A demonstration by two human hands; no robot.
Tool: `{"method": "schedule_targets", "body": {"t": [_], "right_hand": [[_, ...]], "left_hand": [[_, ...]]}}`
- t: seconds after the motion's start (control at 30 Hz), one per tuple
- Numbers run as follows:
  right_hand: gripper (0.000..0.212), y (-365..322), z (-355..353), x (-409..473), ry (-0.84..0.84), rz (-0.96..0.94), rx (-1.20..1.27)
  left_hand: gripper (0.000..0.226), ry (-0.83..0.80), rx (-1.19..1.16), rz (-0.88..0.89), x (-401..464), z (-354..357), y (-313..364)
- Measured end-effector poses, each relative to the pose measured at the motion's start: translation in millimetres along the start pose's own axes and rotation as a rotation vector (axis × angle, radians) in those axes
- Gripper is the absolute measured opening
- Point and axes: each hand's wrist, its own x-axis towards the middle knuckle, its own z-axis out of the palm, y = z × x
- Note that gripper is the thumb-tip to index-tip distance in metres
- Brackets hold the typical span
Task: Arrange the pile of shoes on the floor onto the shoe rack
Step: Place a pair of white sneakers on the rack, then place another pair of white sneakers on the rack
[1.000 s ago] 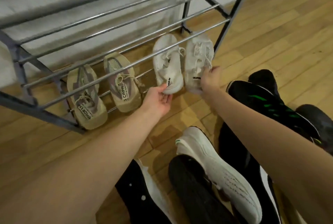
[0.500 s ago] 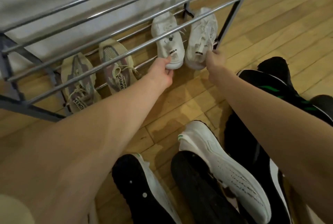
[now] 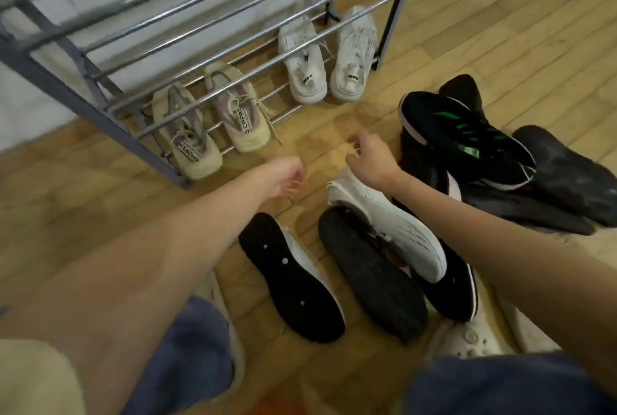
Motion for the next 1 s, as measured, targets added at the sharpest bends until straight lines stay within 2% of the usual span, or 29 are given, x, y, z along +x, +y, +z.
{"method": "schedule_targets", "body": {"t": [0.07, 0.1, 0.17, 0.27, 0.33, 0.47, 0.6, 0.67, 0.77, 0.9, 1.0], "right_hand": [[0.037, 2, 7, -26, 0.001, -0.005, -0.035], [0.034, 2, 11, -40, 0.007, -0.023, -0.073], [0.027, 2, 22, -65, 0.011, -0.098, -0.173], [0.029, 2, 40, -97, -0.025, -0.208, -0.290], [0.036, 7, 49, -110, 0.020, -0.260, -0.388], [0.052, 18, 56, -118, 0.135, -0.226, -0.576], [0.087, 34, 54, -111, 0.037, 0.014, -0.602], [0.095, 41, 53, -107, 0.012, 0.078, -0.571], [0.089, 48, 46, -102, 0.018, 0.065, -0.563], [0.076, 55, 26, -90, -0.023, 0.069, -0.510], [0.063, 57, 13, -79, -0.103, 0.113, -0.338]], "left_hand": [[0.006, 0.022, 0.293, 0.078, -7, -3, -14], [0.008, 0.033, 0.448, 0.109, -11, -6, -20], [0.034, 0.043, 0.720, 0.110, -17, -11, -29], [0.057, 0.009, 0.842, 0.061, -29, -19, -41], [0.063, -0.020, 0.841, -0.005, -34, -22, -48], [0.071, -0.010, 0.716, -0.133, -40, -22, -62], [0.080, 0.004, 0.511, -0.234, -35, -19, -76], [0.079, 0.019, 0.430, -0.233, -32, -20, -80], [0.068, 0.034, 0.287, -0.144, -30, -20, -75], [0.068, 0.053, 0.122, 0.043, -40, -22, -51], [0.049, -0.032, -0.087, 0.120, -42, -30, -32]]}}
